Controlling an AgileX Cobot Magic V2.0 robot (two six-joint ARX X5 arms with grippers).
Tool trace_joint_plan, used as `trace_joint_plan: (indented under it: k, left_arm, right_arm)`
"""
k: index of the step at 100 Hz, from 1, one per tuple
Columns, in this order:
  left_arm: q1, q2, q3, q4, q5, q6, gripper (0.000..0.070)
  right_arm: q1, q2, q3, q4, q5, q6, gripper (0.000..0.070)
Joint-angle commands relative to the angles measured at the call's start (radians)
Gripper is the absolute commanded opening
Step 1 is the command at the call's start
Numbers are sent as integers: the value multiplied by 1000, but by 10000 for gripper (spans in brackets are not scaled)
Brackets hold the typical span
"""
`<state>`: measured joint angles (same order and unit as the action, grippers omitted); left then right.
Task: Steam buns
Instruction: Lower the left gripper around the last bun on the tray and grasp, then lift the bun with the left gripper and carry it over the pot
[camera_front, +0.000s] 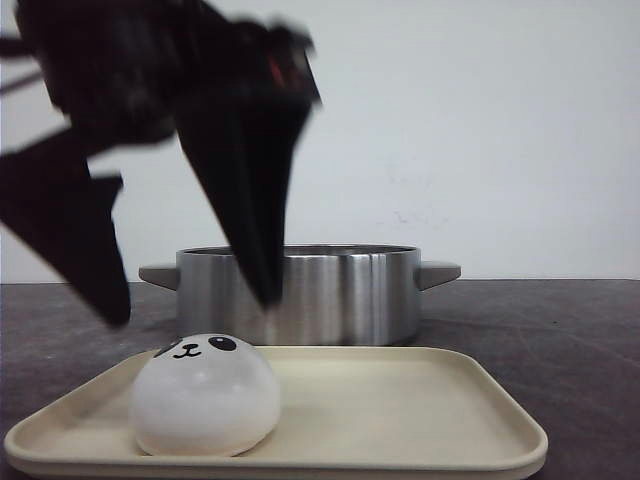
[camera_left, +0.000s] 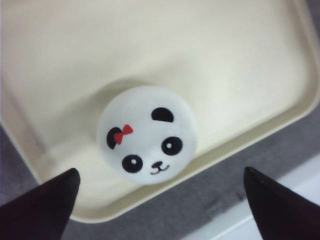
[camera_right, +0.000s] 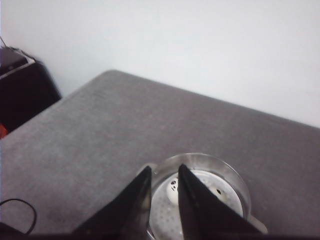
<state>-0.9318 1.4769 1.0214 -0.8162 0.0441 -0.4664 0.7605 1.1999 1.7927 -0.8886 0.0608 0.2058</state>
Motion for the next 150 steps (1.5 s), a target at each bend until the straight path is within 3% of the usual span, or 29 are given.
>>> trace_joint_plan:
  k: [1, 23, 32, 41, 54, 68, 74, 94, 116, 133, 150]
  left_arm:
    - [-12, 40, 13, 23, 1, 2, 662]
    - [-11, 134, 13, 86, 1, 1, 658]
    - [-11, 157, 13, 82, 0, 2, 606]
    - [-11, 167, 13, 76, 0, 7, 497]
    - [-11, 167, 13, 87, -11, 13, 258]
    - [-10, 167, 13, 88, -55, 34, 118]
    - [-10, 167, 13, 89, -67, 55, 0]
    - [-10, 126, 40, 72, -68, 101, 0]
    - [6, -17, 188, 99, -104, 143, 0]
    - [93, -30, 330, 106, -99, 234, 0]
    - [223, 23, 383, 119, -68, 275, 0]
  right_arm:
    - [10, 8, 16, 0, 0, -3, 93]
    - [11, 8, 16, -10, 0, 0, 93]
    - [11, 8, 16, -11, 0, 0, 93]
    - [11, 8, 16, -11, 0, 0, 93]
    - [11, 8, 16, -11, 0, 0, 93]
    - [11, 8, 16, -11, 0, 0, 93]
    - [11, 8, 16, -11, 0, 0, 93]
    - [11, 8, 16, -18, 0, -1, 93]
    - [11, 8, 16, -36, 0, -1, 93]
    - [11, 8, 16, -35, 0, 0, 93]
    - [11, 8, 15, -33, 0, 0, 93]
